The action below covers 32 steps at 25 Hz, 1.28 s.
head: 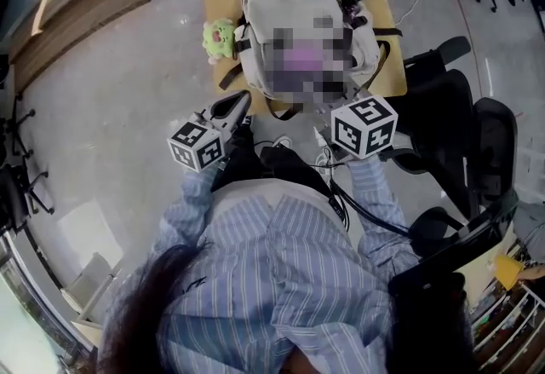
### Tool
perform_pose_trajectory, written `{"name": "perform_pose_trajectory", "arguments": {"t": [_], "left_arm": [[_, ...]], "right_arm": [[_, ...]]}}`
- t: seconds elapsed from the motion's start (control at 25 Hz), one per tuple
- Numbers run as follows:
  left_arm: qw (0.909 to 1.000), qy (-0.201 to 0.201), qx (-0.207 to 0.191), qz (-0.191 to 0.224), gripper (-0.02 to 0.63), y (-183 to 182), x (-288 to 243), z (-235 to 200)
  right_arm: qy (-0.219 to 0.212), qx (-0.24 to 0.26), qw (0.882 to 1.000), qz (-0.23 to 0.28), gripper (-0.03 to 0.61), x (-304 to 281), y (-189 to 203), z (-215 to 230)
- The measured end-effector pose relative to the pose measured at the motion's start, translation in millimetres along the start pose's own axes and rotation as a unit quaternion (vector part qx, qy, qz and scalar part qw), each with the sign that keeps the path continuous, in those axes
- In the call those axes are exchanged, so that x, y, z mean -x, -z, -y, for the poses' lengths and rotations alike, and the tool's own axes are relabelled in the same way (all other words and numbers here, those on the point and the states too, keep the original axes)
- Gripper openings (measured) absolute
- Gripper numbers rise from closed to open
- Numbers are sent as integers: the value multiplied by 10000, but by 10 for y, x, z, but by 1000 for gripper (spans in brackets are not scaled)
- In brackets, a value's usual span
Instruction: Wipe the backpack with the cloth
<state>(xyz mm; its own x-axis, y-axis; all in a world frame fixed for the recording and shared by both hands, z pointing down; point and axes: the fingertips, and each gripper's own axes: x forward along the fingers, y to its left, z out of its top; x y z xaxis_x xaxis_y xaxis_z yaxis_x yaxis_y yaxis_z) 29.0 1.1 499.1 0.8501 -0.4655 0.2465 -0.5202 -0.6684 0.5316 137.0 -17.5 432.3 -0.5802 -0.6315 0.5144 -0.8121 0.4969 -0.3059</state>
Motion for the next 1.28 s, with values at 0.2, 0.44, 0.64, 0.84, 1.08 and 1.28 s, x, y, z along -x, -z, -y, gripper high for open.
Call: {"name": "perform_pose_trajectory", "arguments": {"t": [0.2, 0.44, 0.64, 0.84, 1.08, 1.28], "left_arm": [[9999, -112, 44, 68, 5, -15, 98, -67], [9999, -124, 19, 20, 5, 9, 164, -19], [9999, -95, 2, -57, 5, 47, 137, -5], [9999, 8, -34, -94, 5, 63, 49, 56], [9996, 184, -59, -194, 5, 102, -103, 194], [9990, 340, -130, -253, 5, 148, -247, 329]], "right_arm": [[-358, -120, 9985, -386, 41, -324, 377, -383], [64, 570, 9924, -1087, 41, -340, 771, -184], [465, 573, 9923, -999, 41, -136, 687, 212], [1019, 473, 9893, -933, 41, 186, 628, 706], [1736, 121, 9826, -652, 41, 694, 507, 1337], [2314, -265, 9719, -327, 41, 1126, 509, 1756]]}}
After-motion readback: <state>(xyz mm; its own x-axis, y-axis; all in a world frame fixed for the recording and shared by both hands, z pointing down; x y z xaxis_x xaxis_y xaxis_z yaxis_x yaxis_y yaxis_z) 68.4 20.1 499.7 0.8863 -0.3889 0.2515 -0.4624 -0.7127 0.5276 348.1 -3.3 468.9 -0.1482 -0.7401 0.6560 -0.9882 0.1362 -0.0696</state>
